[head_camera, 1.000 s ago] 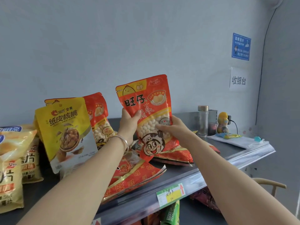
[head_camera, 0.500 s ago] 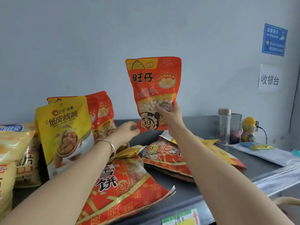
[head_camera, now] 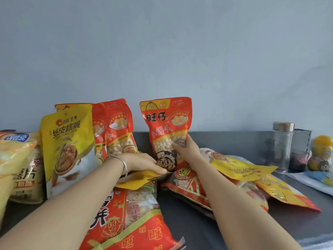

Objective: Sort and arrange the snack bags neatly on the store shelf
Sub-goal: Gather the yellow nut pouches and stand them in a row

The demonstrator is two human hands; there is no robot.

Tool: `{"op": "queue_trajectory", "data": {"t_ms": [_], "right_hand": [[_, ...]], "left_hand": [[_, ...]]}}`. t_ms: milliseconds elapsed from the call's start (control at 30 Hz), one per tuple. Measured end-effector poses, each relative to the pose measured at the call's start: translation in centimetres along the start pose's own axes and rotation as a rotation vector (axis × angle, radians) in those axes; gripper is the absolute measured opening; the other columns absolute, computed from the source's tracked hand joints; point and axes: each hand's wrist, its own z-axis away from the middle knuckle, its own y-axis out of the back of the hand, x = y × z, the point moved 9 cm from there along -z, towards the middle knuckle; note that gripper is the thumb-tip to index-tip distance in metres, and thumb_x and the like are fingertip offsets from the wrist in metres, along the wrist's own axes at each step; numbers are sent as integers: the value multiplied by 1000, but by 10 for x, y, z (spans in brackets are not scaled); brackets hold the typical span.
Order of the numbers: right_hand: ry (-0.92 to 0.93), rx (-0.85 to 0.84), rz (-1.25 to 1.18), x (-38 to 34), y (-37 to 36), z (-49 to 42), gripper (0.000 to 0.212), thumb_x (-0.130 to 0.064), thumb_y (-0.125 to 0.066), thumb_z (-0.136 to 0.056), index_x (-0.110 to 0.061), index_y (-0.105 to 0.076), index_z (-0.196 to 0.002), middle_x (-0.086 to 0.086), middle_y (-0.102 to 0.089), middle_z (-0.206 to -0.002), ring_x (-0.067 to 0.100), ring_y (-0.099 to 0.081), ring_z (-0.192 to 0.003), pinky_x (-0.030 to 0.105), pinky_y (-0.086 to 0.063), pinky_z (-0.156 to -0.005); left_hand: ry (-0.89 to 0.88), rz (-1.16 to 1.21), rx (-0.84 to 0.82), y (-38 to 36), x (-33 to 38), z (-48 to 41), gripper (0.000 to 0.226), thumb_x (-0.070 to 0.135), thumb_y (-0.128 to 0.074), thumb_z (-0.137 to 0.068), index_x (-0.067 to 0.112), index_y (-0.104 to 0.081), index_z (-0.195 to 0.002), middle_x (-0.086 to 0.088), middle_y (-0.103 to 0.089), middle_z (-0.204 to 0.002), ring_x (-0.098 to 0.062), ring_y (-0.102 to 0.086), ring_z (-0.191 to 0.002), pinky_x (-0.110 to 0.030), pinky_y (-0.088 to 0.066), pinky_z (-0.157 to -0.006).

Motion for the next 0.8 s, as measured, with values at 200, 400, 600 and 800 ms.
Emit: {"op": "queue_trajectory", "data": {"t_ms": [200,400,600,800], "right_hand": [[-66,14,108,23,49,5,41,-37,-65,-88,-20,-48,-121,2,-62,-116,23,-59,-106,38,-50,-90],[-148,21,-51,26,31,0,23,-25,-62,-89,-23,-48,-107,7,-63,-115,26,-62,-102,46,-53,-89],[-345,-18,234,42,27,8,56,-34,-53,-93,-5,-33,-136,16,-52,-129,31,-56,-112,36,-48,-85],[-121,92,537,8,45,22,51,-19,-50,-93,-4,-30,-138,19,-42,-135,39,-48,-120,44,-45,-95]], "left_hand": [[70,-282,-50,-11,20,3,50,32,-64,-81,13,-53,-126,-1,-49,-131,-20,-47,-118,-32,-39,-97],[72,-457,33,0,29,3,25,16,-60,-80,10,-62,-104,0,-52,-93,-17,-47,-82,-27,-41,-68],[96,-582,106,8,23,13,9,15,-56,-82,19,-60,-90,-7,-57,-92,-25,-52,-80,-29,-43,-65],[80,-706,501,40,44,32,22,13,-48,-91,15,-62,-109,-10,-60,-115,-32,-59,-104,-33,-40,-69]]}}
